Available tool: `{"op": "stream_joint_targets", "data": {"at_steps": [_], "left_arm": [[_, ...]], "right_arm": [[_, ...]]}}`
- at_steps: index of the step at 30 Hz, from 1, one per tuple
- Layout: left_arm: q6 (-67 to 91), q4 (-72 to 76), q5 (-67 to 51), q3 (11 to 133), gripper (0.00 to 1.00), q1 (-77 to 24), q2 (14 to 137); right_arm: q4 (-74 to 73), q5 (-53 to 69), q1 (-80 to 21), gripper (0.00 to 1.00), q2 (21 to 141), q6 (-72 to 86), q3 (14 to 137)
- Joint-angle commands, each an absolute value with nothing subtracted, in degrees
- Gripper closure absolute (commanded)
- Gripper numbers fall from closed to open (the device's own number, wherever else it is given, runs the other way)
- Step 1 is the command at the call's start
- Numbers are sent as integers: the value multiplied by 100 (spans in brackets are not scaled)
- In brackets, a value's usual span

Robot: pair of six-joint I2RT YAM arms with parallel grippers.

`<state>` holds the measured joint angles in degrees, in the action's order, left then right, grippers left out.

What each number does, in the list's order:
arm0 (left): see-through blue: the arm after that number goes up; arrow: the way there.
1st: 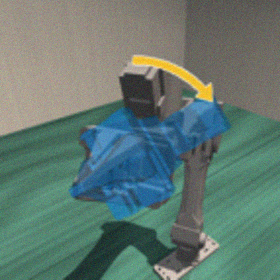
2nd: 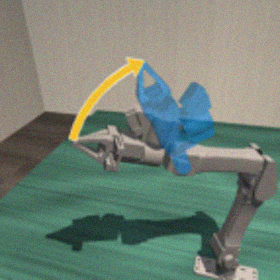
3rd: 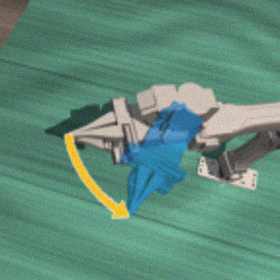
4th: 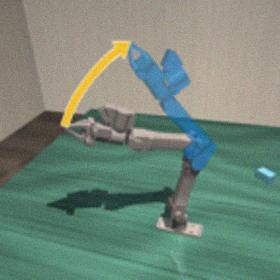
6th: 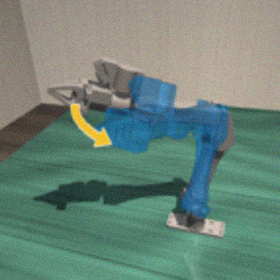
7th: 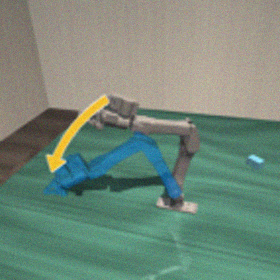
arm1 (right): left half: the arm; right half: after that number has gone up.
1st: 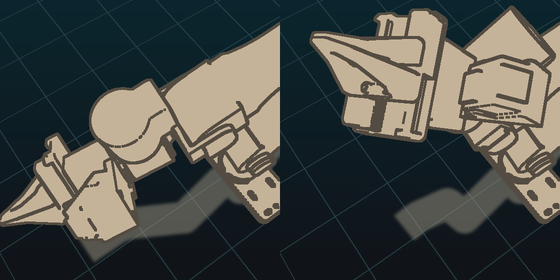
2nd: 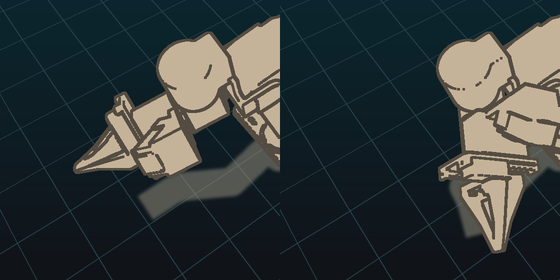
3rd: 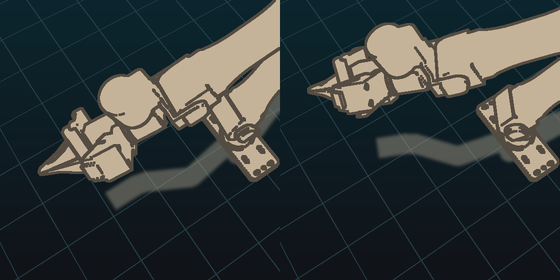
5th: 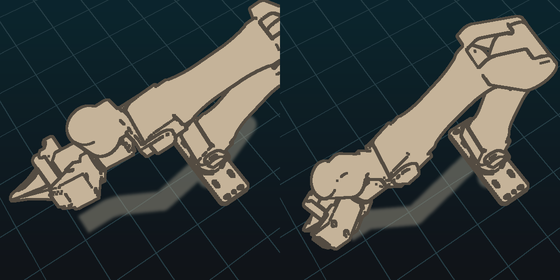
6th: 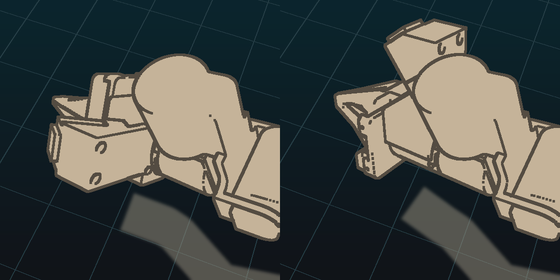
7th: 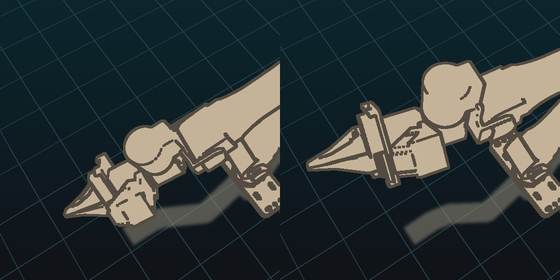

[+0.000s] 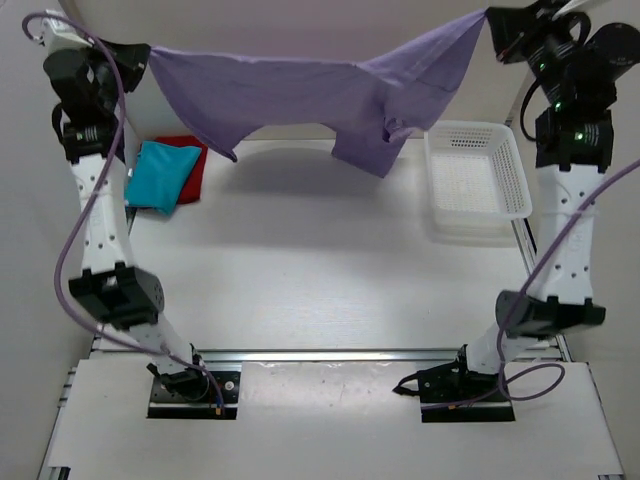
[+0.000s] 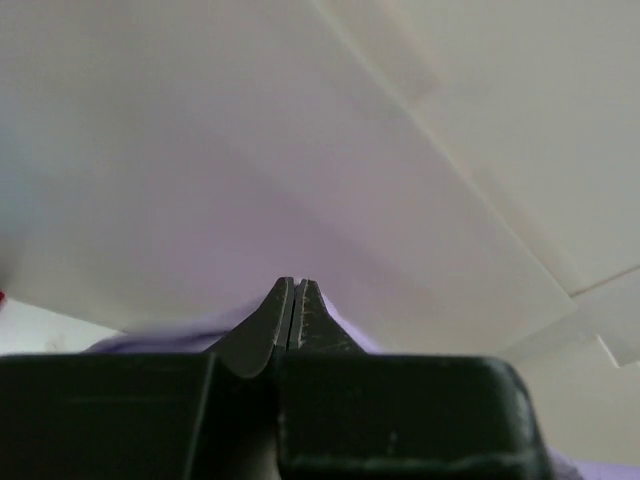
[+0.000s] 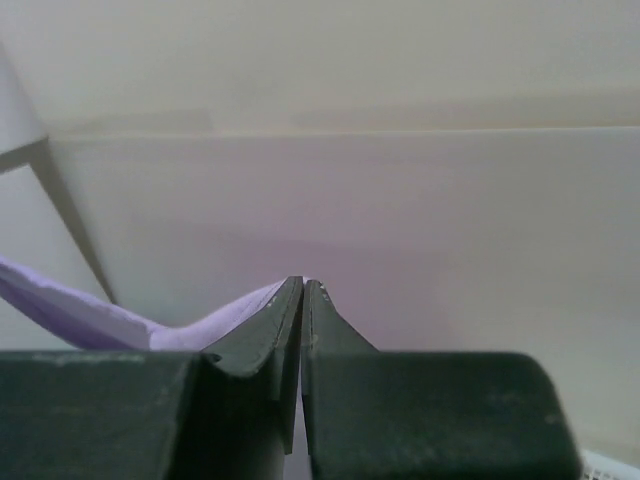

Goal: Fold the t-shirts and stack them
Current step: Flatten out the tshirt

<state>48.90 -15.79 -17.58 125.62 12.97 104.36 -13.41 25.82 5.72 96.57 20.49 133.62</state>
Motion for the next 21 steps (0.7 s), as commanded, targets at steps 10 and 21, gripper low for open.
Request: {"op": "stream_joint_targets", "data": {"at_steps": [10, 21], "left_arm": [[4175, 37, -1222, 5320, 100, 931, 6391], [3640, -675, -2690, 2417, 100, 2021, 5345]], "right_arm": [[-1581, 1731, -649, 100, 5557, 975, 5883], [-3909, 2382, -800, 100, 2902, 2794, 3270]]}}
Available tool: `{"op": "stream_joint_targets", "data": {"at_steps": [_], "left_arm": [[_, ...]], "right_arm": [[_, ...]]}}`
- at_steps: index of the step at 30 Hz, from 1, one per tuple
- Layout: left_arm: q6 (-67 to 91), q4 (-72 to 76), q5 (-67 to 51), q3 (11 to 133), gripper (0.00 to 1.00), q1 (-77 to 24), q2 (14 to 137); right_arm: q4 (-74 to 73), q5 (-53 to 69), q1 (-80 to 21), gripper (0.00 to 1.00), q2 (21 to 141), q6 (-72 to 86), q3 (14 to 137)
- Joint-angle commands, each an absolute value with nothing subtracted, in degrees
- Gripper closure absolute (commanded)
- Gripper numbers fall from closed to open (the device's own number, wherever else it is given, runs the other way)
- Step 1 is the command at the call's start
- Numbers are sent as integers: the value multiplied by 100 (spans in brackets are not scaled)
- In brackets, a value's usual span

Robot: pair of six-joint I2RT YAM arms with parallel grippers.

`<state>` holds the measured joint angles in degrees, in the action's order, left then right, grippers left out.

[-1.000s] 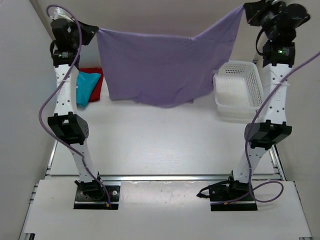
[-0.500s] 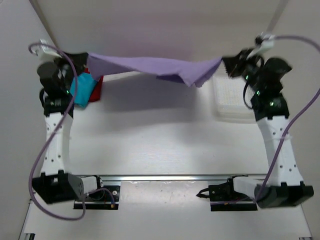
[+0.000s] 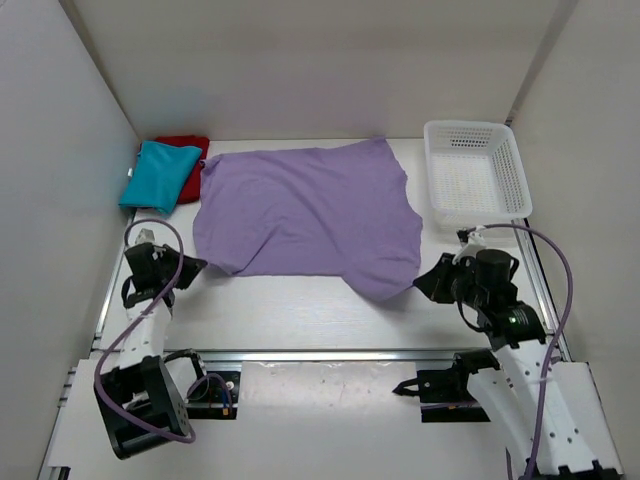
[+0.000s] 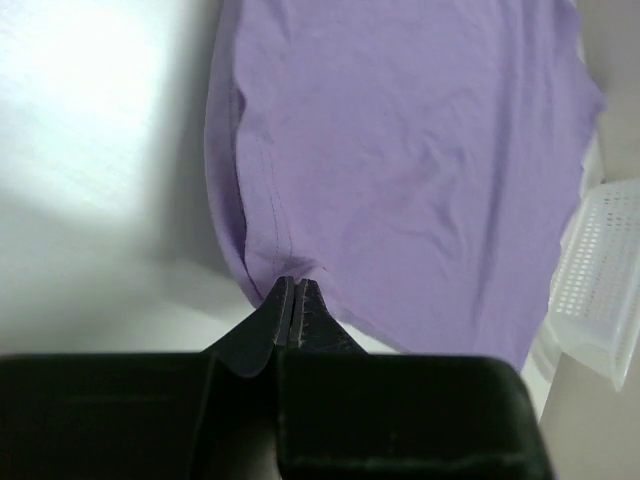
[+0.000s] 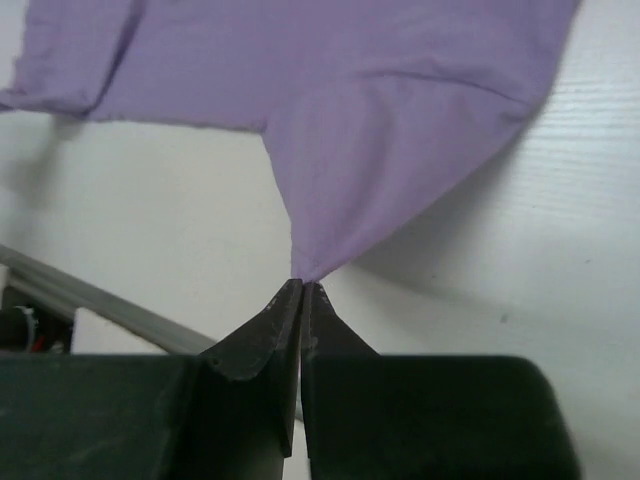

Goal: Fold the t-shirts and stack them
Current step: Flatten out the tshirt

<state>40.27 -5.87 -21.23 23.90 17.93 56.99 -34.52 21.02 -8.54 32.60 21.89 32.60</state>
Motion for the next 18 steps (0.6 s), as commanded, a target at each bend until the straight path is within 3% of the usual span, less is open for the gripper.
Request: {"op": "stream_joint_targets", "data": {"at_steps": [1, 4, 9, 13, 18], "left_arm": [[3534, -738, -2707, 2487, 100, 2021, 5292], [3882, -616, -2978, 3091, 100, 1646, 5334], [3868, -983, -2743, 4219, 100, 1028, 5572], [3551, -1196, -2584, 3755, 100, 1352, 5362], [3621, -880, -2829, 3138, 100, 1582, 5361]], "right_arm": [[-4024, 2373, -843, 100, 2657, 2856, 3330], [-3964, 2015, -1010, 100, 2557, 2839, 3969], [-3885, 898, -1949, 100, 3488, 2558, 5238], [-3937, 300, -2670, 100, 3482, 2899, 4731], [-4384, 334, -2479, 100, 2787, 3182, 3929]]}}
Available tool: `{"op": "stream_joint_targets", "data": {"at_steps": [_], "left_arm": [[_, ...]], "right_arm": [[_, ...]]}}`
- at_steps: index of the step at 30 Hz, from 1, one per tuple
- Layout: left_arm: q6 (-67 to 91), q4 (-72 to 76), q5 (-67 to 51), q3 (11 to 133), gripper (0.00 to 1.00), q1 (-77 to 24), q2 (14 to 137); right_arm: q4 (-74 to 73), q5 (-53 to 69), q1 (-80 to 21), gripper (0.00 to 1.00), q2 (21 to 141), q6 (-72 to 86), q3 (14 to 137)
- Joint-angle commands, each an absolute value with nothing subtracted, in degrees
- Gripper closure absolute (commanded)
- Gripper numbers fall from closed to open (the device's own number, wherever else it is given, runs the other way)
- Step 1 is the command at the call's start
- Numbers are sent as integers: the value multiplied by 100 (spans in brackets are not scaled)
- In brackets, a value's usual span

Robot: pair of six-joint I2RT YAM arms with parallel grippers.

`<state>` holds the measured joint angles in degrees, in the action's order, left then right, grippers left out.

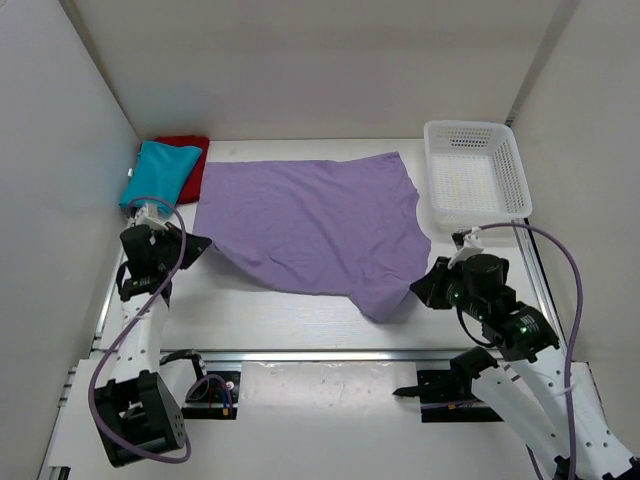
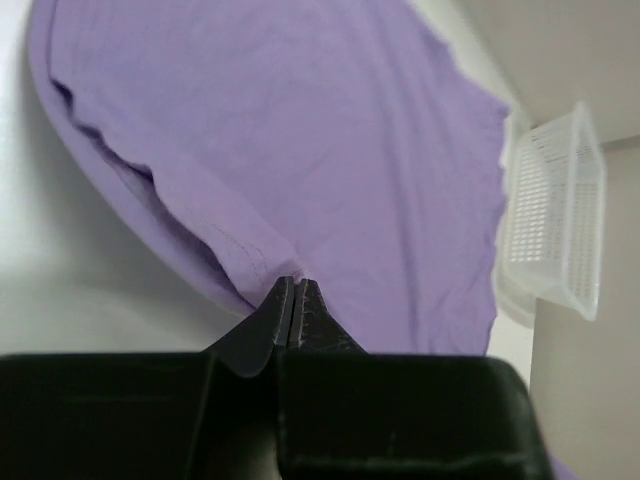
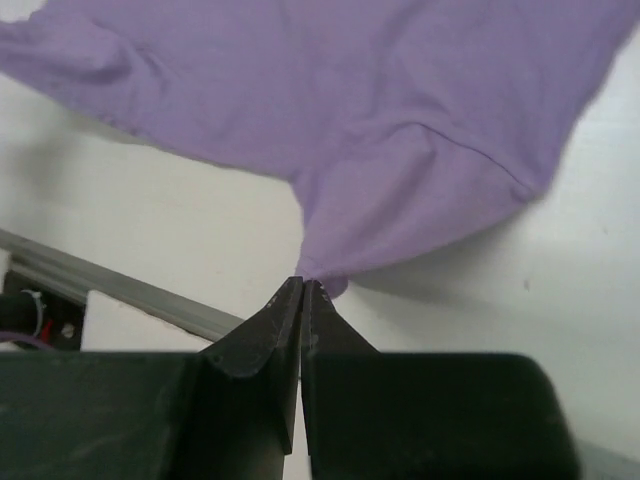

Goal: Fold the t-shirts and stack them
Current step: Flatten out the tshirt

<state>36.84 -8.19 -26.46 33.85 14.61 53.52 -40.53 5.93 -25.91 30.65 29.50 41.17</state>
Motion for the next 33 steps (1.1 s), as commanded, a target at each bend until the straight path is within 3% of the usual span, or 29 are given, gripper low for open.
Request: {"op": "stream_joint_targets", "data": {"at_steps": [1, 4, 11, 18, 20, 22, 23, 24, 25, 26, 29, 31, 33], "left_arm": [[3656, -835, -2830, 3129, 100, 1521, 5353], [3735, -808, -2769, 3628, 100, 1118, 5431], [3999, -1028, -2285, 6827, 100, -360, 5933], [5721, -202, -4175, 8384, 100, 1696, 6494], [5852, -194, -4254, 8744, 100, 1845, 6653], [6090, 157, -4253, 8736, 100, 1907, 6671], [6143, 176, -4219, 8823, 100, 1959, 6732], [6109, 106, -4175, 8929, 100, 2021, 6819], [6013, 1, -4123, 9008, 100, 1978, 6855], [5820, -165, -3965, 9061, 100, 1891, 6951], [5485, -404, -3552, 8678, 100, 1426, 7057], [5161, -447, -3218, 8316, 100, 1109, 7049], [4993, -449, -2902, 7842, 100, 810, 7058]], "right_arm": [[-4421, 438, -2365, 100, 2612, 3173, 3868], [-4342, 624, -2066, 100, 2645, 2902, 4445], [-4219, 18, -1828, 100, 4674, 1600, 8171], [-4693, -765, -2345, 100, 6959, 852, 12802], [-4458, -1551, -2950, 100, 7407, 434, 13629], [-3706, -2759, -4814, 100, 7471, -363, 13397], [-2630, -4135, -5512, 100, 7358, -1648, 12925], [-418, -5645, -7094, 100, 7235, -2627, 12154], [1136, -6043, -8146, 100, 7181, -5108, 11712], [2395, -6186, -8278, 100, 7320, -6037, 11690], [-1340, -5366, -7028, 100, 8145, -3709, 13803], [-2037, -4828, -5710, 100, 7973, -2862, 13213], [-2948, -2362, -4014, 100, 7717, -1403, 12081]]}}
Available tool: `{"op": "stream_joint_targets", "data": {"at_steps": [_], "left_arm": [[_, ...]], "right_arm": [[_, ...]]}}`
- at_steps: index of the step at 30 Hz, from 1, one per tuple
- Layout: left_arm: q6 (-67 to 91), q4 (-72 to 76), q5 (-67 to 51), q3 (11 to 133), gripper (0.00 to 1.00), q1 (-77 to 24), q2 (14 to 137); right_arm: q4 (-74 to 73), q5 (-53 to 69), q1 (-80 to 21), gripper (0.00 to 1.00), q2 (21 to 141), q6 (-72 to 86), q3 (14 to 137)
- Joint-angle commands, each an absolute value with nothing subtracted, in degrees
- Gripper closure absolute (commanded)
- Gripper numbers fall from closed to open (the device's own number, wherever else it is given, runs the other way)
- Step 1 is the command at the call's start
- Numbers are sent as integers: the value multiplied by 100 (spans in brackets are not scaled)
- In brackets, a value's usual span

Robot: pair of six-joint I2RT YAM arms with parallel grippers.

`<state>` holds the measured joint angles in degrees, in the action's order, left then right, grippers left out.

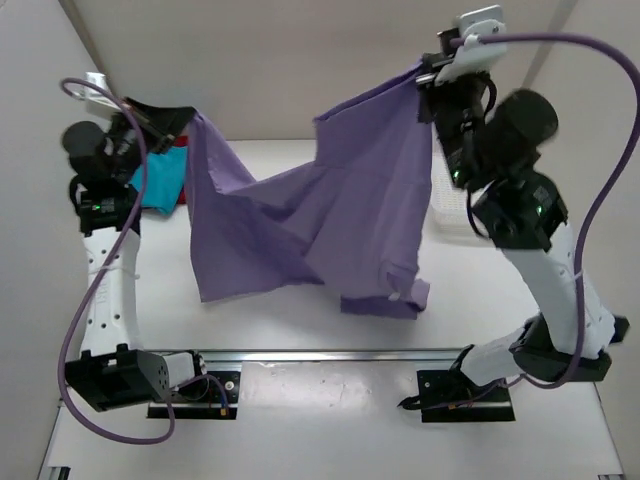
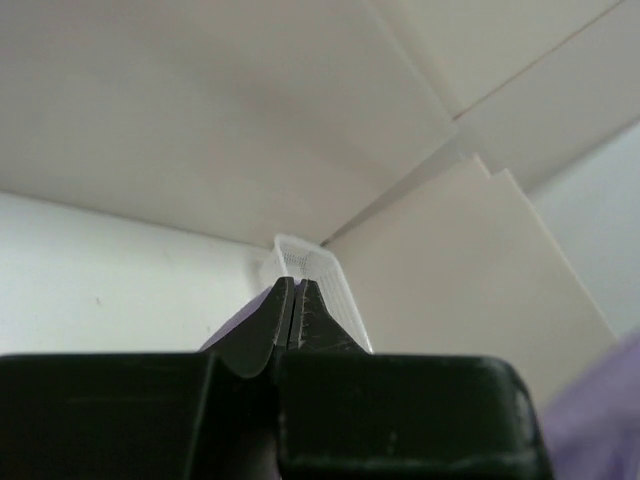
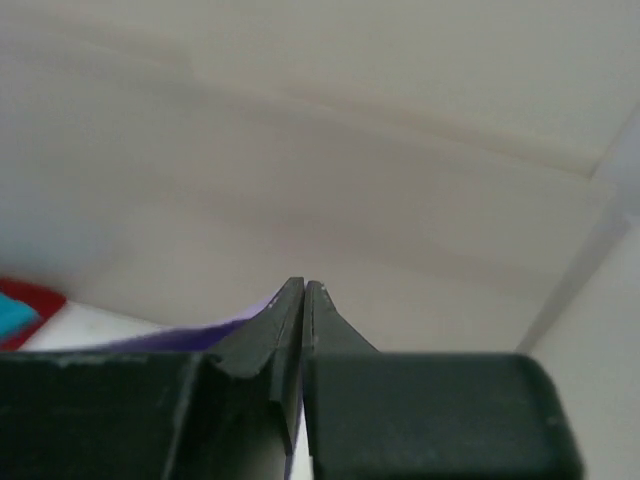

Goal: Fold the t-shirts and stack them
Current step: Flatten out the tshirt

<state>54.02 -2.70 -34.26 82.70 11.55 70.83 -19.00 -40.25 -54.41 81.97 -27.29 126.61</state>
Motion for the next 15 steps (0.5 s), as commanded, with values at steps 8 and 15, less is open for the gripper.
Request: {"op": "stream_joint_targets", "data": {"at_steps": [8, 15], "left_arm": [[4483, -281, -1979, 6881, 100, 432, 7828], [4676, -763, -1881, 9907, 100, -130, 9823]], "right_arm": [[-2575, 1387, -538, 100, 8943, 483, 10535], [-2433, 1624, -72, 100, 11138, 1122, 13961]]}}
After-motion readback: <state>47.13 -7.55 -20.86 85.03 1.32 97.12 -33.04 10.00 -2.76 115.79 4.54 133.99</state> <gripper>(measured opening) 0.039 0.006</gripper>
